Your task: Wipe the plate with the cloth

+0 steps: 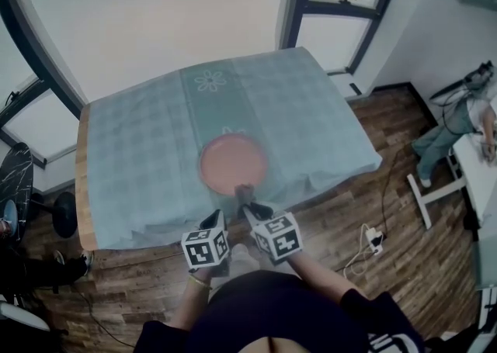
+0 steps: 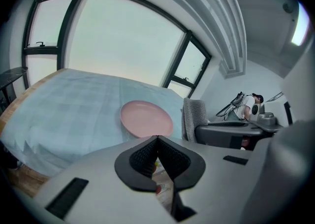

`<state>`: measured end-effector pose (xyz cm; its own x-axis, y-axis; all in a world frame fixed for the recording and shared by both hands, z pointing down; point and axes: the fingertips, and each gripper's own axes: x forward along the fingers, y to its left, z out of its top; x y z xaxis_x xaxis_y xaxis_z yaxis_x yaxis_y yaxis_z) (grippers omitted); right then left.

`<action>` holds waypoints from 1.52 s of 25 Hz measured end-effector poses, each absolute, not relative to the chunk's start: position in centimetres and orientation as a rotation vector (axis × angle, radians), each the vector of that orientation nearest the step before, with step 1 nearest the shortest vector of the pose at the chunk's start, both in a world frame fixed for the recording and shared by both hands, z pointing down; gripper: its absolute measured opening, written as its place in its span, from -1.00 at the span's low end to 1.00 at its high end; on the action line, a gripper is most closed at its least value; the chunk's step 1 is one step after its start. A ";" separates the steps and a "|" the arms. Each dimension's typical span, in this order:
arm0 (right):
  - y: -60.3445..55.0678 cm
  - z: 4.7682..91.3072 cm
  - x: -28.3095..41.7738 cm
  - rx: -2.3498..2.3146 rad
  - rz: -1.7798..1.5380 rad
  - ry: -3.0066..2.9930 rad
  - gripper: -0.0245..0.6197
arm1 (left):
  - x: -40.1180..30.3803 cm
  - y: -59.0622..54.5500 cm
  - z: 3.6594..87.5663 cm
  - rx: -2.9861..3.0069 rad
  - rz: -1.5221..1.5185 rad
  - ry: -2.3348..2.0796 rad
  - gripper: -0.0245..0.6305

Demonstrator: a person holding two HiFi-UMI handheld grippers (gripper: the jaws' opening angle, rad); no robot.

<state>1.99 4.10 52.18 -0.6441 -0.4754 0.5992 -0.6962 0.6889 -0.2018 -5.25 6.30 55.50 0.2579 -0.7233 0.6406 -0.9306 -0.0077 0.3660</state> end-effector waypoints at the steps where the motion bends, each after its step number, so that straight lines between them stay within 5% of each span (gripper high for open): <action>1: 3.5 52.2 1.8 0.906 0.576 -2.387 -0.82 | -5.4 5.8 55.7 1.784 0.356 -1.510 -0.88; 38: -9.4 55.7 -1.8 0.970 0.551 -2.304 -0.82 | -12.6 -5.4 61.7 1.707 0.423 -1.515 -0.87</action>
